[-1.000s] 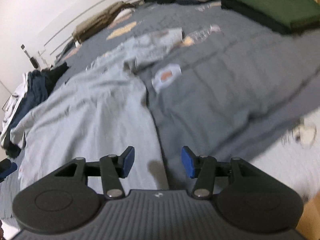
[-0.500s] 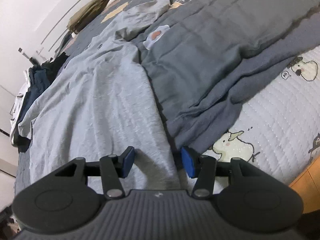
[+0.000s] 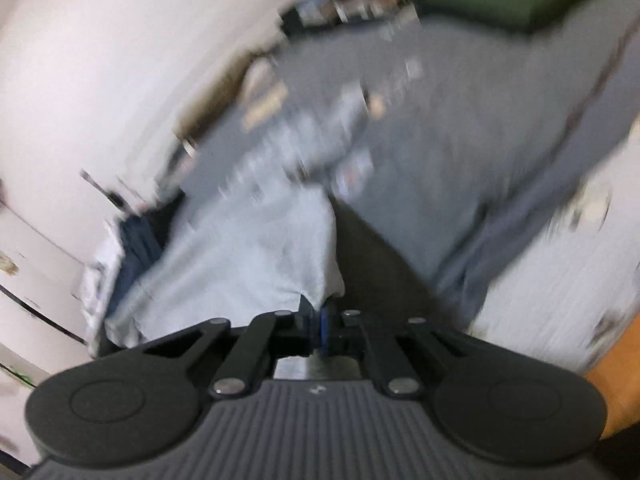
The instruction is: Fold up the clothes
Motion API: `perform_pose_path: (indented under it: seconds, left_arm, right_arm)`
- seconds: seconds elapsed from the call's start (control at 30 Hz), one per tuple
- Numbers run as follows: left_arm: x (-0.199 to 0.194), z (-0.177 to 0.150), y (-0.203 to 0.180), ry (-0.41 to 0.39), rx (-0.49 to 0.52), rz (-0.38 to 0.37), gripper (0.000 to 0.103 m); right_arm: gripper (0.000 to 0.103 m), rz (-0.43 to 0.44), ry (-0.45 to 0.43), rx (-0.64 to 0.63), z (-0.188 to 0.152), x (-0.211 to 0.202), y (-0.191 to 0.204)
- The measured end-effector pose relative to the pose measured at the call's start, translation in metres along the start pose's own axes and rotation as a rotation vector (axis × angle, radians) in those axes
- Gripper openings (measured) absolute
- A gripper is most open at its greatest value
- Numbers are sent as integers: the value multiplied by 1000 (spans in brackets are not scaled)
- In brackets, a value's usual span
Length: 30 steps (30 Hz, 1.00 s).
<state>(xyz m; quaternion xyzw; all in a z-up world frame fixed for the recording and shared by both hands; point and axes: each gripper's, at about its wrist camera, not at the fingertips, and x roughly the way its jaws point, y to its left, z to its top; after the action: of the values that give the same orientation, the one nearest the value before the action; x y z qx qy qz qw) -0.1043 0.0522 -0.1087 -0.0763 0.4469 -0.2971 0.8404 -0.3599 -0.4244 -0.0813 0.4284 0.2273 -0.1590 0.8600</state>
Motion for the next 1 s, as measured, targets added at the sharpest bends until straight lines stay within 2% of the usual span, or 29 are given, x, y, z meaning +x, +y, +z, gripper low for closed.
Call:
perform_pose_path:
  seconds: [0.07,0.1,0.17,0.27,0.37,0.4,0.43,0.53,0.57,0.6,0.63,0.67,0.7,0.77,0.87,1.0]
  left_arm:
    - [-16,-4,-4,-10,8,-36,6]
    - [-19,-8,-8,10,25,-34,6]
    - [-17,-18,-17,63,61,-19,6]
    - [3,-34,-27,190,114,38,6]
    - [12,-41,-33,260,160,90,7]
    - [10,-40,-33,258,159,105,7]
    - [8,-39,-32,255,157,120,7]
    - [-12,-31,-25,178,94,112,8]
    - [-20,-28,-25,142,90,106,8]
    - [-28,-25,-25,105,85,101,9]
    - [-33,-22,-26,75,78,85,10]
    - [-35,-17,-28,53,73,72,17]
    - [-34,-12,-31,36,79,70,28]
    - [-32,-2,-37,-16,89,68,39]
    - [-29,16,-42,-107,64,52,39]
    - [-24,47,-38,-214,21,40,39]
  right_arm:
    - [3,9,-22,-50,14,-25,7]
    - [3,-17,-7,-96,16,-30,11]
    - [3,-124,72,-215,10,-16,16]
    - [3,-280,192,-381,0,5,21]
    - [4,-363,331,-411,-13,35,8]
    - [6,-385,363,-420,-16,42,5]
    - [7,-385,346,-421,-17,40,7]
    - [13,-352,237,-355,-6,23,8]
    - [18,-339,194,-331,-1,16,8]
    - [30,-319,145,-318,4,10,11]
    - [37,-295,117,-313,8,7,14]
    - [43,-268,92,-310,11,5,19]
    - [45,-237,75,-312,13,6,24]
    - [46,-188,50,-329,14,17,34]
    - [48,-93,11,-350,10,37,52]
    - [48,53,42,-369,7,75,81]
